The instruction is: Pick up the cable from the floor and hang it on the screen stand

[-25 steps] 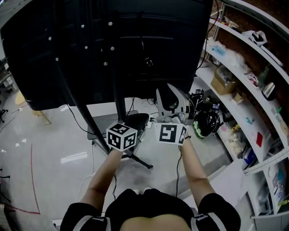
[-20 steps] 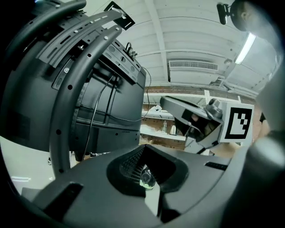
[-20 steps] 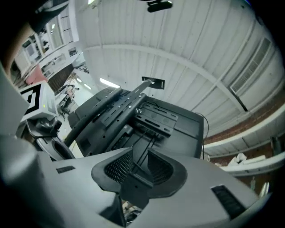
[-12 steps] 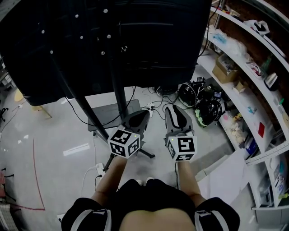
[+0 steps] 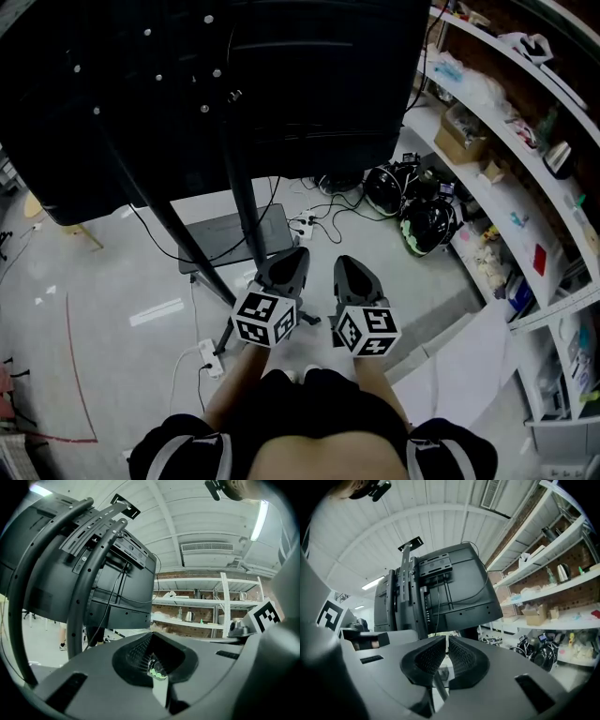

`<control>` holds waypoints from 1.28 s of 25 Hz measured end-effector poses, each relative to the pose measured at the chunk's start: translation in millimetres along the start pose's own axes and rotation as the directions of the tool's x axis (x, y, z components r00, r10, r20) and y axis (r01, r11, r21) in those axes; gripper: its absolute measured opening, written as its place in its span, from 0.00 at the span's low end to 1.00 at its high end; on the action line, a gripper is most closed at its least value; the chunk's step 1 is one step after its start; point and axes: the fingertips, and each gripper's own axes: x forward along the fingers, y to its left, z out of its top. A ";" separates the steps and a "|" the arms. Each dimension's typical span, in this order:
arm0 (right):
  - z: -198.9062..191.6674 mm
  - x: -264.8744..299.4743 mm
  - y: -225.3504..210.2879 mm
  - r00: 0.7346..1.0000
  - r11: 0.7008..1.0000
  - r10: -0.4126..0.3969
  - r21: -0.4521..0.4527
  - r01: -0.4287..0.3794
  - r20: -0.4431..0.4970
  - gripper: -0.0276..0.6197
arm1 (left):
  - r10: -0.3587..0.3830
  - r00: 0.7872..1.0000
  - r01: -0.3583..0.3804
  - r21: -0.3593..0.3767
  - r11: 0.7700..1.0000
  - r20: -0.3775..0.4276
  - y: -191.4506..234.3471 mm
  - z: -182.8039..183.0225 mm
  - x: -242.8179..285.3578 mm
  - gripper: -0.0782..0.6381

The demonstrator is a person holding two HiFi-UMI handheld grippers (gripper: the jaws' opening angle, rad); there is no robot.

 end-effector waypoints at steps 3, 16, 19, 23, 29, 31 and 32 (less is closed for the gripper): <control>-0.9 0.4 2.4 1.000 1.000 -0.001 -0.012 0.001 0.002 0.09 | -0.005 1.000 0.005 0.000 1.000 -0.007 0.1 -2.8 1.0 0.12; 7.2 3.4 -4.2 0.999 0.998 -0.031 -0.061 0.033 0.025 0.08 | 0.019 1.000 -0.020 -0.008 1.000 -0.011 16.6 -3.9 -2.0 0.12; 8.8 4.8 -5.2 0.999 0.997 -0.033 -0.069 0.034 0.024 0.08 | 0.023 1.000 -0.023 -0.005 1.000 -0.014 19.2 -3.4 -1.4 0.12; 10.5 4.6 -6.3 0.999 0.996 -0.034 -0.077 0.036 0.023 0.08 | 0.029 0.999 -0.029 -0.011 1.000 -0.019 22.7 -4.0 -1.0 0.12; 15.6 6.5 -5.6 0.999 0.995 -0.033 -0.094 0.037 0.037 0.08 | 0.031 0.999 -0.031 -0.009 0.999 -0.024 25.5 -4.6 -2.5 0.12; 18.5 9.3 -4.2 0.999 0.995 -0.028 -0.090 0.032 0.047 0.08 | 0.033 0.999 -0.033 -0.007 0.999 -0.018 28.4 -1.9 -2.2 0.12; 19.8 10.6 -3.2 0.998 0.996 -0.023 -0.089 0.028 0.051 0.08 | 0.034 0.999 -0.034 -0.007 0.999 -0.016 29.7 -0.6 -1.9 0.12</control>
